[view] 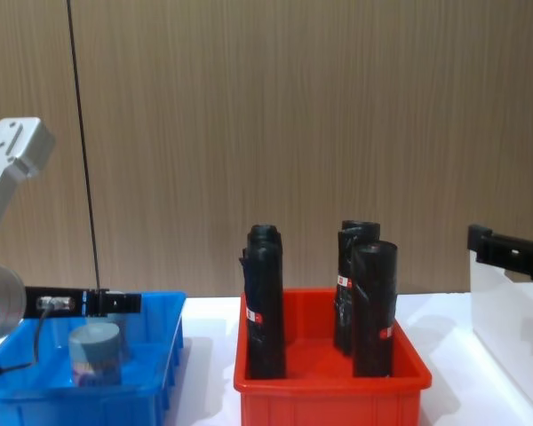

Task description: Pick the cotton swabs from the blue box and place them into the white box.

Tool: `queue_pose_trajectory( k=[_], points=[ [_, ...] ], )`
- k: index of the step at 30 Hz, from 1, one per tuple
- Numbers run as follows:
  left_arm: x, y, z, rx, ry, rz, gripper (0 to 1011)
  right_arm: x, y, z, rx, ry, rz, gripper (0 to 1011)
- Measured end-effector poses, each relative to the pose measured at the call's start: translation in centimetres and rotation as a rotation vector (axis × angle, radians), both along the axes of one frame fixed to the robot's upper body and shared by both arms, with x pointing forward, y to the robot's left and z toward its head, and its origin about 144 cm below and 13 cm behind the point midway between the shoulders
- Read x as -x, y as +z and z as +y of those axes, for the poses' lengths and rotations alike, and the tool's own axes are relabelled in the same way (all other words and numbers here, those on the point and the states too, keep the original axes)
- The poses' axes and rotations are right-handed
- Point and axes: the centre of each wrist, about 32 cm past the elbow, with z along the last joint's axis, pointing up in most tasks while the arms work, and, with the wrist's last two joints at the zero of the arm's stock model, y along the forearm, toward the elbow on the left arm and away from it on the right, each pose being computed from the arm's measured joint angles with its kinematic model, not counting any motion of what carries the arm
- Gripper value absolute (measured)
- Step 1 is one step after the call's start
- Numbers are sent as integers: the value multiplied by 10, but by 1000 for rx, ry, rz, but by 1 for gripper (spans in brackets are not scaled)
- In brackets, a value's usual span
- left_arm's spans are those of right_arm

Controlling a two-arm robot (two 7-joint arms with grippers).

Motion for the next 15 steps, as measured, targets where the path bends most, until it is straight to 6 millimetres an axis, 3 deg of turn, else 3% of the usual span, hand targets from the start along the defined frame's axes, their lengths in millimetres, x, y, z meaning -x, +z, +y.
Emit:
queue_pose_trajectory(
  k=[15],
  points=[
    [-1,-10,2,-10,-21,40,1004,0,0,0,0,0,0,1002]
  ],
)
